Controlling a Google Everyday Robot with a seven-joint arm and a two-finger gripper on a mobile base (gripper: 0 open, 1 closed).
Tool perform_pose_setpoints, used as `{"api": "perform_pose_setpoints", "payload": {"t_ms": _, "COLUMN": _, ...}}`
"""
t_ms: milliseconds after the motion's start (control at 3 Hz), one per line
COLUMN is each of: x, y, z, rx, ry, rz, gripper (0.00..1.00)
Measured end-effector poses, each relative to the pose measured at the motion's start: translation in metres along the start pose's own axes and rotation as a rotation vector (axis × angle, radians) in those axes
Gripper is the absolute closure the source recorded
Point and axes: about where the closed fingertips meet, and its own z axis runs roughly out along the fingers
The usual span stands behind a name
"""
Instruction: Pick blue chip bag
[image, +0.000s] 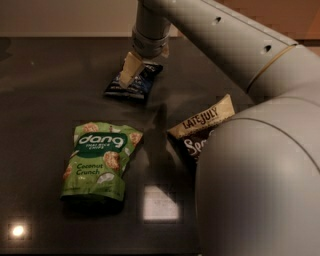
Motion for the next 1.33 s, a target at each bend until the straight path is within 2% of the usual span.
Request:
{"api": "perform_pose_setpoints", "payload": {"t_ms": 333, "x": -0.005, "y": 0.007, "z": 0.017, "rx": 0.005, "ry": -0.009, "rz": 0.014, "gripper": 0.00}}
{"api": "perform_pose_setpoints", "payload": {"t_ms": 1000, "x": -0.012, "y": 0.026, "z": 0.047, "rx": 0.005, "ry": -0.007, "rz": -0.023, "gripper": 0.00}}
{"api": "perform_pose_setpoints", "payload": {"t_ms": 1333, "x": -0.011, "y": 0.027, "z": 0.053, "rx": 0.002, "ry": -0.005, "rz": -0.028, "gripper": 0.17}}
